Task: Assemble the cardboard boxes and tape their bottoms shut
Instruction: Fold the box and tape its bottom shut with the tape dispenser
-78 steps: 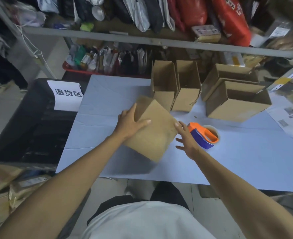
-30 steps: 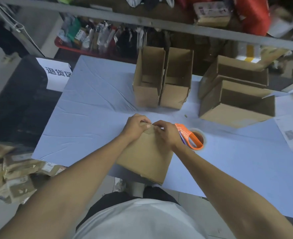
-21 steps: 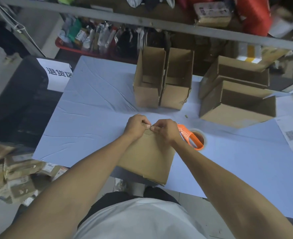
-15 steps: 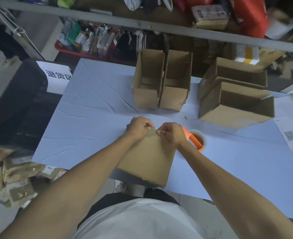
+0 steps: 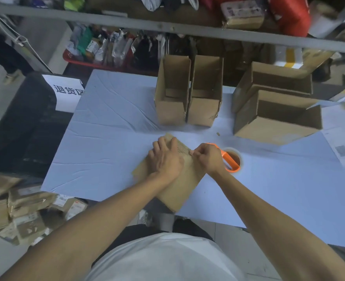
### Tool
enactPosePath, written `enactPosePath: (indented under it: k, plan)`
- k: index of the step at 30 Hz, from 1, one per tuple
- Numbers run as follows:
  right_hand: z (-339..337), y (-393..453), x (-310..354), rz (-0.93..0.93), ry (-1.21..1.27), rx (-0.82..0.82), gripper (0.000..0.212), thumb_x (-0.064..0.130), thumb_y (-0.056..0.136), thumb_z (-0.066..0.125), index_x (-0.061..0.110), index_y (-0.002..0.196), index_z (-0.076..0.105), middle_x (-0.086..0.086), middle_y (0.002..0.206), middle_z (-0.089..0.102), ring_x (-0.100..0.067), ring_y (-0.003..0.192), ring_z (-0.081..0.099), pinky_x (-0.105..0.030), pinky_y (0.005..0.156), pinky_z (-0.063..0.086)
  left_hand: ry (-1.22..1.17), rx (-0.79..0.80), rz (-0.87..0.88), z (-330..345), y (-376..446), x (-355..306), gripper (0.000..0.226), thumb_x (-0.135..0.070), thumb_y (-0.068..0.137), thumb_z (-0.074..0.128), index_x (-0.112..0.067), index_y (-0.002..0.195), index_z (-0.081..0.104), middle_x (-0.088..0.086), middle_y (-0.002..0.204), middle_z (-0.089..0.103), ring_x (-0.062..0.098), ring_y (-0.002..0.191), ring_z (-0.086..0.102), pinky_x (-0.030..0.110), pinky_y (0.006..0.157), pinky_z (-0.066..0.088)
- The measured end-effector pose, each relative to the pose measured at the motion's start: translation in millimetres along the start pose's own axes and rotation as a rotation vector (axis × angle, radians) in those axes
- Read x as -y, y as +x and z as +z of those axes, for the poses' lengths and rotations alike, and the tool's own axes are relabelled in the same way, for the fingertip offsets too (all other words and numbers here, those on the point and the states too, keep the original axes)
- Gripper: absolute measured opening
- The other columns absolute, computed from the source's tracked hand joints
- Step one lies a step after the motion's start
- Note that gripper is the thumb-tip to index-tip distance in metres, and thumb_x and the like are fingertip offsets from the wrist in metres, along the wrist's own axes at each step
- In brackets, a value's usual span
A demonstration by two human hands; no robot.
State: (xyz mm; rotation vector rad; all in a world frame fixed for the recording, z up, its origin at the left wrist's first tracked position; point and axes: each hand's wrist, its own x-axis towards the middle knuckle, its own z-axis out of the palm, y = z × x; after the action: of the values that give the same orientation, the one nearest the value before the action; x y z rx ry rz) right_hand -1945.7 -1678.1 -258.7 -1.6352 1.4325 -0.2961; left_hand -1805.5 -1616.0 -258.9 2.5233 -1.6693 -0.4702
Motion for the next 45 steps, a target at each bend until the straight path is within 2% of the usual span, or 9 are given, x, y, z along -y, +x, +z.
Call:
enactPosePath:
  k: [4,7,11,18,22,26,33,37,45]
  plan:
    - [-4.5,-17.4,-19.9,-0.070,-0.287,-0.087,0.031,0.024,0.090,0.061,0.003,0.069,0.057,-0.013,0.074,0.059,-0.027,0.066,0.052,-0.033,0.056,0.033,0.037,0.149,0.204,14.5,-13.1,13.3,0.086,-0.059,0.086,0.053,-0.024,0.154,0.013,0.006,0.163,-0.003,0.029,0.148,0.001,0.046,0.116,0.012]
    - [-14.0,-28.4,-40.0,-0.011,-0.530,-0.284,0.032,0.033,0.089,0.064,0.004,0.100,0.058,-0.017,0.099,0.056,-0.032,0.087,0.052,-0.035,0.060,0.040,0.087,0.179,0.391,8.5,-0.3,31.1,0.089,-0.061,0.088,0.049,-0.026,0.155,0.003,0.001,0.163,-0.012,0.021,0.150,-0.010,0.038,0.119,-0.003]
    - [-17.3,-24.5,-49.0,0.077,-0.715,-0.074,0.071,0.019,0.086,0.068,0.023,0.146,0.031,-0.017,0.118,0.051,-0.035,0.103,0.052,-0.037,0.069,0.047,0.121,0.225,0.538,-4.3,14.5,45.3,0.090,-0.061,0.087,0.051,-0.029,0.155,0.003,-0.003,0.163,-0.012,0.017,0.150,-0.012,0.034,0.119,-0.006]
    - [-30.8,-19.8,-44.3,-0.140,-0.424,0.021,0.067,-0.001,0.082,0.055,0.035,0.137,0.043,0.000,0.108,0.050,-0.029,0.100,0.056,-0.023,0.072,0.048,0.133,0.271,0.637,-22.1,21.0,50.4,0.091,-0.056,0.087,0.058,-0.028,0.156,0.006,-0.004,0.163,-0.011,0.014,0.149,-0.013,0.033,0.120,-0.005]
    - [-42.9,-20.3,-47.4,-0.195,-0.502,0.030,0.066,0.011,0.087,0.051,0.035,0.146,0.030,-0.008,0.116,0.053,-0.031,0.098,0.055,-0.037,0.075,0.048,-0.107,0.227,0.519,-31.0,23.2,35.3,0.066,-0.038,0.087,0.065,-0.022,0.146,0.041,0.000,0.158,0.027,0.019,0.145,0.020,0.030,0.117,0.016]
    - [-60.9,-32.8,-37.2,-0.179,-0.307,0.042,0.054,0.049,0.085,0.056,0.047,0.132,0.030,0.000,0.105,0.059,-0.021,0.085,0.057,-0.034,0.070,0.048,-0.571,0.241,0.229,-34.3,27.4,7.4,0.020,-0.014,0.092,0.059,-0.007,0.109,0.066,0.011,0.111,0.067,0.022,0.101,0.061,0.034,0.092,0.046]
    - [-69.9,-38.2,-24.8,-0.347,-0.464,0.101,0.067,0.046,0.073,0.075,0.034,0.130,0.041,0.004,0.109,0.061,-0.016,0.085,0.056,-0.029,0.072,0.049,-1.202,0.571,-0.183,-38.8,27.2,-12.0,0.012,-0.013,0.096,0.058,-0.012,0.087,0.066,0.004,0.081,0.068,0.012,0.072,0.064,0.024,0.071,0.052]
    - [-68.6,-33.2,-19.0,-0.373,-0.439,0.079,0.070,0.046,0.072,0.078,0.034,0.130,0.042,0.006,0.110,0.061,-0.014,0.088,0.057,-0.029,0.075,0.053,-1.243,0.591,-0.243,-43.2,30.4,-2.3,0.009,-0.009,0.092,0.063,-0.012,0.085,0.066,0.004,0.080,0.067,0.013,0.070,0.064,0.019,0.059,0.052]
    - [-56.3,-29.8,-8.1,-0.410,-0.409,0.073,0.072,0.044,0.072,0.079,0.032,0.133,0.043,0.005,0.114,0.061,-0.015,0.091,0.058,-0.024,0.075,0.050,-1.304,0.700,-0.260,-51.3,35.1,8.4,0.019,-0.002,0.096,0.053,-0.001,0.113,0.063,0.009,0.093,0.067,0.018,0.084,0.065,0.028,0.074,0.056]
